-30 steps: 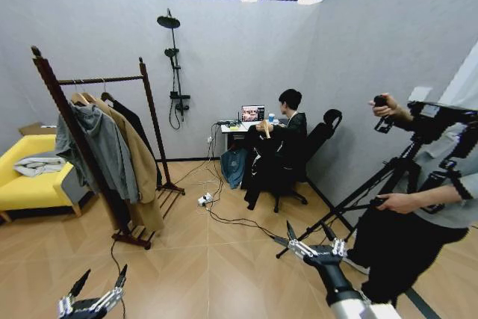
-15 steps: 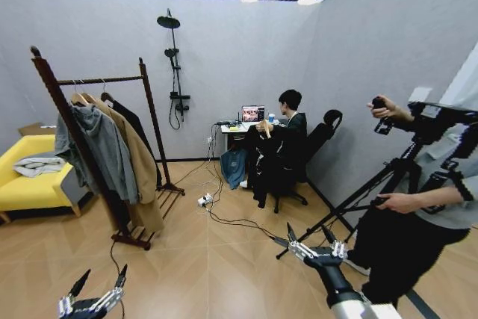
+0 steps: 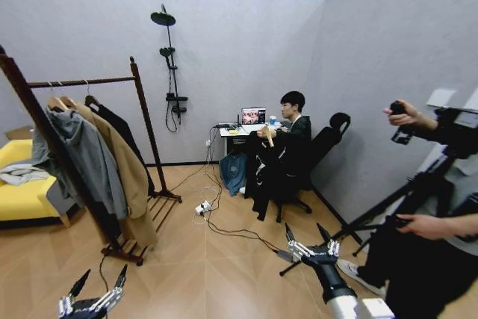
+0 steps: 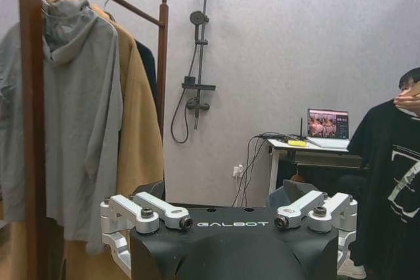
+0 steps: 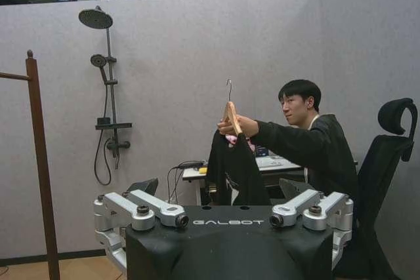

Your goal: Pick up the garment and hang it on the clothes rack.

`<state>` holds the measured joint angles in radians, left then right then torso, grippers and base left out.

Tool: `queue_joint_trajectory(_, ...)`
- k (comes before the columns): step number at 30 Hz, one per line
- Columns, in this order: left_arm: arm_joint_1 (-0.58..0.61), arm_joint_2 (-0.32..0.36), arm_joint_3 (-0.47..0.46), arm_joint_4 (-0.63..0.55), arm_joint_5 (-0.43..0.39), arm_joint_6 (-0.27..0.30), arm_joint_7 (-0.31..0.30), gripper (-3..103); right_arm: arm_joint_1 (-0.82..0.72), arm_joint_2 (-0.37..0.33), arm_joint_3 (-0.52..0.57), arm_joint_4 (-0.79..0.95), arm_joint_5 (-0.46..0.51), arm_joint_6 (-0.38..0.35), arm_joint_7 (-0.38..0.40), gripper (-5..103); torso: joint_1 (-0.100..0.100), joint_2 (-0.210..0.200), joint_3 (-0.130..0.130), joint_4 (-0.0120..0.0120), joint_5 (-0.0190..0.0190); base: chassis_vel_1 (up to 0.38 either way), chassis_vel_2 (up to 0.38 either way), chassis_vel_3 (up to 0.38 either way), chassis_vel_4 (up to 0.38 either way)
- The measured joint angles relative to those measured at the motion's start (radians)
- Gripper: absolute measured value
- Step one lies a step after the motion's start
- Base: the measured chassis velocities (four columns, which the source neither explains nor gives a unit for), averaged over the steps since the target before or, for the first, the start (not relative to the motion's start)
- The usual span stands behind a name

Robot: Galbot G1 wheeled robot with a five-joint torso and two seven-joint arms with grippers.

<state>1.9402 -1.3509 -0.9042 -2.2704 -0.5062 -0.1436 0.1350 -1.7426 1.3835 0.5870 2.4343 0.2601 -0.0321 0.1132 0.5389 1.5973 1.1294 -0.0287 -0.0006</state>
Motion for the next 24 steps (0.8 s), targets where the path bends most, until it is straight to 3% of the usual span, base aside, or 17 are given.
queue_joint_trajectory(15,0.000,0.000,0.000,0.000,0.000,0.000,0.000,100,0.000,-0.004,0.011,0.009,0.008,0.005,0.003,100,0.000,0.000,0.000,0.0003,0.0008,-0.383,0.323,0.380,-0.336)
queue_joint_trajectory(21,0.000,0.000,0.000,0.000,0.000,0.000,0.000,100,0.002,-0.005,0.014,0.056,-0.018,0.015,0.058,100,0.000,0.000,0.000,-0.0002,-0.0003,-0.353,0.315,0.375,-0.327)
queue_joint_trajectory(24,0.000,0.000,0.000,0.000,0.000,0.000,0.000,100,0.010,-0.021,0.042,0.064,0.002,0.010,0.073,100,0.001,-0.001,0.001,0.0005,0.0014,-0.260,0.282,0.222,-0.185)
